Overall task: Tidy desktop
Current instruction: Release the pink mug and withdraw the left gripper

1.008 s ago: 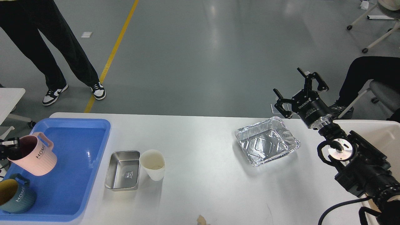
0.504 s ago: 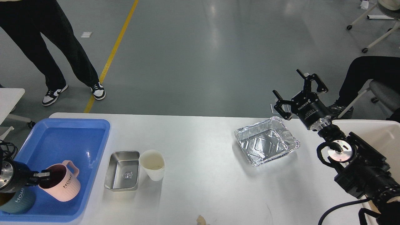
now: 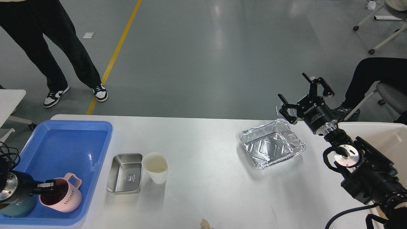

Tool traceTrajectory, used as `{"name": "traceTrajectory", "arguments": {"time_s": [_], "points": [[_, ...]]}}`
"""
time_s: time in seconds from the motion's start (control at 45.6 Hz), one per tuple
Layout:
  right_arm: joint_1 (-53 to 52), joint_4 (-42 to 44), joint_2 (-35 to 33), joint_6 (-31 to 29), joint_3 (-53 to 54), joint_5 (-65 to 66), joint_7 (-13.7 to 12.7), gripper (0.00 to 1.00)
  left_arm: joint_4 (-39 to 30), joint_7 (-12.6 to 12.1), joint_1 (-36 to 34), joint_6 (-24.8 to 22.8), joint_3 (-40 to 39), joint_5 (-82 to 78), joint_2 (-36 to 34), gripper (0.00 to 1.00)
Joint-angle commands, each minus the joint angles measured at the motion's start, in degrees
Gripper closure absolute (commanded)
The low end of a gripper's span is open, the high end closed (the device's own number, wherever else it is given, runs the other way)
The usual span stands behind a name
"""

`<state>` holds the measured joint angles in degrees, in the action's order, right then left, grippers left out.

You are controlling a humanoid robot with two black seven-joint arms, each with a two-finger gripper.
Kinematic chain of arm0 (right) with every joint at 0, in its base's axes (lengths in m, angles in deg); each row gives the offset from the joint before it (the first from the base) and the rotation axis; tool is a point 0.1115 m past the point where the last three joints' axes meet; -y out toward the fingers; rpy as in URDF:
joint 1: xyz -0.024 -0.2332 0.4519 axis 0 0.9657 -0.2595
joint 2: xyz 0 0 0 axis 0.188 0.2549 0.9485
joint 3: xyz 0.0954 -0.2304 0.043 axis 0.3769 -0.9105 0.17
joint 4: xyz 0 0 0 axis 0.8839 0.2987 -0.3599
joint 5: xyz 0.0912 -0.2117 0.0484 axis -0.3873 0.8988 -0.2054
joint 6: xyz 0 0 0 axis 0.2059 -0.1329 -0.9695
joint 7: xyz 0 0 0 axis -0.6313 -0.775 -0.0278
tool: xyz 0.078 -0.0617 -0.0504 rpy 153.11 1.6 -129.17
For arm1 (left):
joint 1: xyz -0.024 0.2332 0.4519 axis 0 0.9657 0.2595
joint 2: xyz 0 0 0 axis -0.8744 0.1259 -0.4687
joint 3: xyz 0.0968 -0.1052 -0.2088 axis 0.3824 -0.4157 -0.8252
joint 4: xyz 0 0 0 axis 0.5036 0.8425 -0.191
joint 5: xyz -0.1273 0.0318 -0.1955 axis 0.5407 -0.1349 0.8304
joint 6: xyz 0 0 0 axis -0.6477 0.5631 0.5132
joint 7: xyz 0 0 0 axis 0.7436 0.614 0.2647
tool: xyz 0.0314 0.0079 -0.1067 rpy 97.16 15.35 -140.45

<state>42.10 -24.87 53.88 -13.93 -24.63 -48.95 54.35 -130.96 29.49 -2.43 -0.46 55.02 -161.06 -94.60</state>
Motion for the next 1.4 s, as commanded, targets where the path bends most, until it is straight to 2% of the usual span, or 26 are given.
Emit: {"name": "traceTrajectory", "arguments": {"time_s": [0.0,0.088,0.219,0.285,0.307,0.351,0.46,0.526,0.613,0.679,0.745,0.92,1.03,1.095,1.139,1.183,1.227,1.249,1.315,1.38], "points": [[-0.11,-0.07,-0.07,0.01,0.00,-0.03,0.00,0.00,-0.06,0.60,-0.09,-0.76,-0.36,0.28,-0.52,0.11],[-0.20,-0.07,-0.16,0.01,0.00,0.06,0.00,0.00,-0.15,1.65,-0.27,-1.29,-0.45,0.46,-0.96,0.05],[-0.37,-0.07,-0.25,0.01,0.00,0.06,0.00,0.00,-2.78,2.62,-0.62,-5.06,-2.38,0.99,-3.15,0.04],[-0.55,0.02,-0.25,0.01,0.00,0.06,0.00,0.00,-4.02,2.62,-0.79,-8.23,-4.92,1.69,-5.26,0.04],[-0.55,0.02,-0.25,0.09,0.00,0.06,0.00,0.00,-4.37,2.62,-1.14,-11.11,-7.37,2.56,-6.57,0.04],[-0.64,0.02,-0.25,0.01,0.00,0.06,0.00,0.00,-4.46,2.62,-1.41,-13.76,-10.19,3.53,-7.37,0.04],[-0.73,0.02,-0.16,0.09,0.00,0.06,0.00,0.00,-5.25,1.22,-3.86,-21.93,-20.03,6.87,-9.40,0.04],[-0.73,0.02,-0.16,0.09,0.00,0.06,-0.09,0.00,-5.16,-0.88,-6.15,-21.93,-25.39,9.77,-9.31,0.04],[-0.81,0.02,-0.16,0.18,-0.09,0.06,-0.09,0.00,-5.43,-5.63,-8.44,-21.93,-30.94,14.69,-8.96,0.04],[-0.81,0.02,-0.07,0.18,-0.01,0.06,-0.09,0.00,-5.43,-8.70,-9.75,-21.93,-33.49,18.55,-8.87,0.04],[-0.81,0.02,-0.16,0.18,-0.09,0.06,-0.09,0.00,-5.51,-10.47,-11.34,-21.93,-34.11,20.76,-8.87,0.04],[-0.73,0.02,-0.07,0.18,-0.09,0.06,-0.09,0.00,-5.34,-10.74,-11.61,-21.93,-33.24,20.41,-8.52,0.04],[-0.64,0.02,-0.07,0.18,-0.09,0.06,-0.09,0.00,-4.29,-10.74,-10.29,-21.93,-32.45,19.71,-5.36,0.04],[-0.55,0.02,-0.16,0.18,-0.09,0.06,-0.09,0.00,-4.63,-10.91,-8.89,-17.13,-31.13,18.83,-3.08,0.04],[-0.55,0.02,-0.16,0.18,-0.09,0.06,-0.09,0.00,-7.34,-11.44,-7.66,-16.15,-30.42,19.44,-3.42,0.04],[-0.55,0.02,-0.16,0.18,-0.09,0.06,-0.09,0.00,-14.96,-12.57,-7.12,-17.89,-30.95,20.67,-5.69,0.04],[-0.64,0.02,-0.16,0.27,-0.09,0.06,-0.09,0.00,-21.74,-14.33,-7.03,-19.39,-31.47,24.17,-10.78,0.04],[-0.64,0.02,0.02,0.44,-0.09,0.15,-0.09,0.00,-25.43,-15.47,-7.03,-21.05,-31.13,30.28,-17.85,0.04],[-0.64,-0.07,0.11,0.97,-0.09,0.85,-0.09,0.00,-28.44,-15.66,-6.68,-21.93,-30.42,38.32,-28.17,0.05],[-0.64,-0.07,0.19,1.06,-0.09,1.64,-0.09,0.00,-28.89,-14.43,-6.68,-21.93,-29.81,39.40,-36.80,0.05]]}}
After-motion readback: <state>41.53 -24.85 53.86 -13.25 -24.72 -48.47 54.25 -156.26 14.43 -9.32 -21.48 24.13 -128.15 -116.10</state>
